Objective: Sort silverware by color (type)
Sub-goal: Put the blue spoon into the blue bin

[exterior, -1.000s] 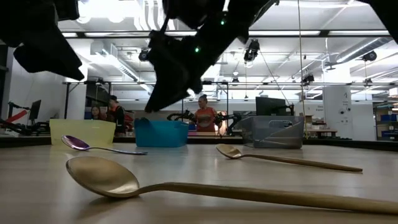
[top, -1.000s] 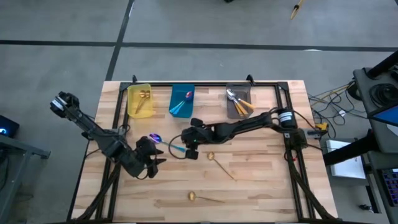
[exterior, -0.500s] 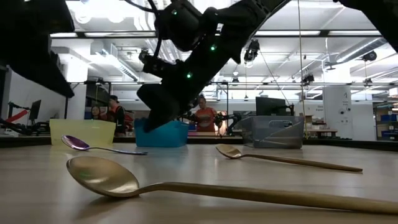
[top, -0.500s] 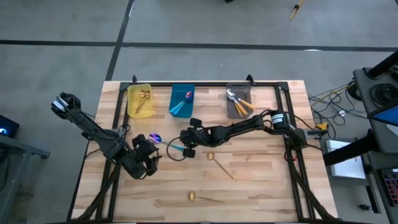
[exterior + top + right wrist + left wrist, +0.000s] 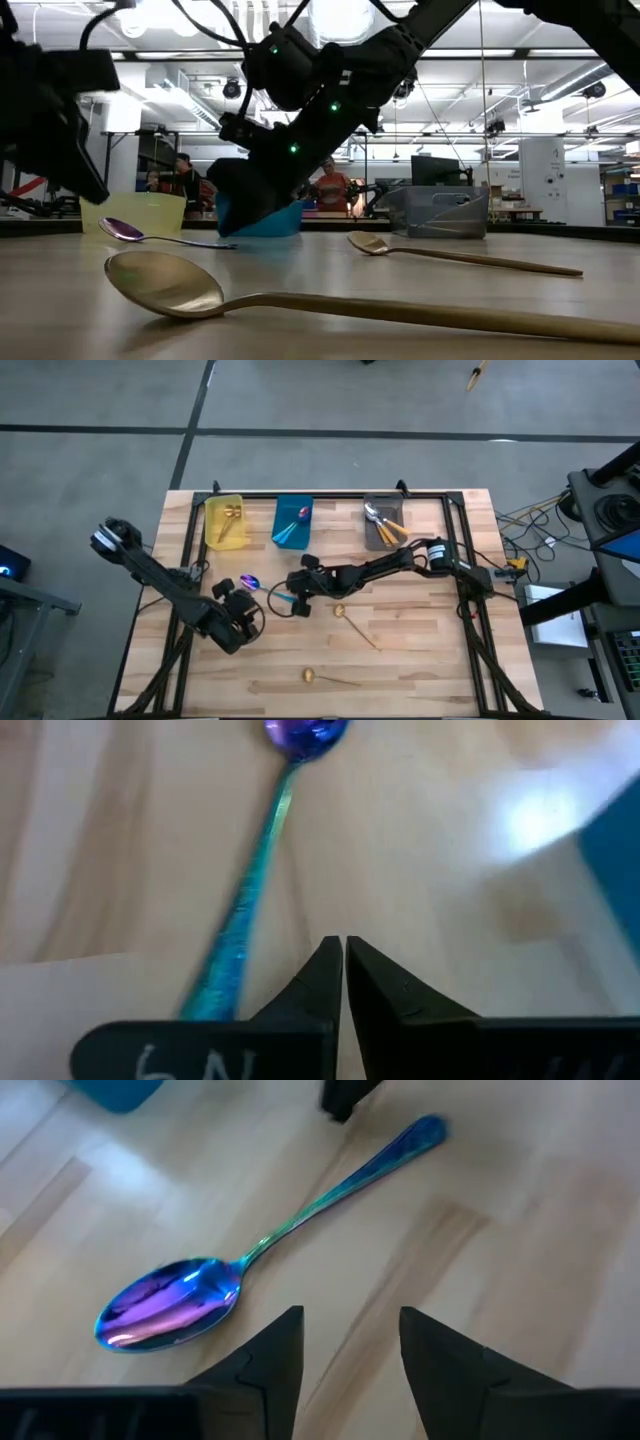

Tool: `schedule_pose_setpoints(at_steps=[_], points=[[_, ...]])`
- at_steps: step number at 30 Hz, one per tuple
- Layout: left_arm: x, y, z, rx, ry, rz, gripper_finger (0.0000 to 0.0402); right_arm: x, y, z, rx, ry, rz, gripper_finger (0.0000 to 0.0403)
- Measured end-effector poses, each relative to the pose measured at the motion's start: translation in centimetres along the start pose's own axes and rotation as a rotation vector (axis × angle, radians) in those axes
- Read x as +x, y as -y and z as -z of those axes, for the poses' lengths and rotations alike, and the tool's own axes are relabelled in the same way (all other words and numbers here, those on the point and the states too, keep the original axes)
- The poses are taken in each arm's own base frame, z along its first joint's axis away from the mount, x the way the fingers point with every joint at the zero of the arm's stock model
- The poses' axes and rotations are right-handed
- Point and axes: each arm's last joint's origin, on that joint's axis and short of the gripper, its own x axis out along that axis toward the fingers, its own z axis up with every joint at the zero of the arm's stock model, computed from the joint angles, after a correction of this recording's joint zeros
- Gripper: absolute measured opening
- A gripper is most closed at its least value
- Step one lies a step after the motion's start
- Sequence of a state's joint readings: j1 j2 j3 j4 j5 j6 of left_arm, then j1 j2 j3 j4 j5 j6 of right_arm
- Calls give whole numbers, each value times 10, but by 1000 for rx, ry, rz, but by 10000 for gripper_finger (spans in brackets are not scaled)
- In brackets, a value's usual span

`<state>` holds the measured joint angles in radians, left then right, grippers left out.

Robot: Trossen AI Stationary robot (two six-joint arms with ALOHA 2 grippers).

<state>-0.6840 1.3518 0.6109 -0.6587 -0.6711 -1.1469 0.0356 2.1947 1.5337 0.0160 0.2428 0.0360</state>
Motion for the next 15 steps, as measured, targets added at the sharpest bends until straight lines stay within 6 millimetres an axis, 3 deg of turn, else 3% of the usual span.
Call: schedule_pose_setpoints(at_steps=[7,15], points=[[24,6,15,30,-51,-123,116,4,-16,8,37,-26,-118,9],[34,8,22,-13,-112,-167,88,-11,-57,8,27,-23,-229,9]])
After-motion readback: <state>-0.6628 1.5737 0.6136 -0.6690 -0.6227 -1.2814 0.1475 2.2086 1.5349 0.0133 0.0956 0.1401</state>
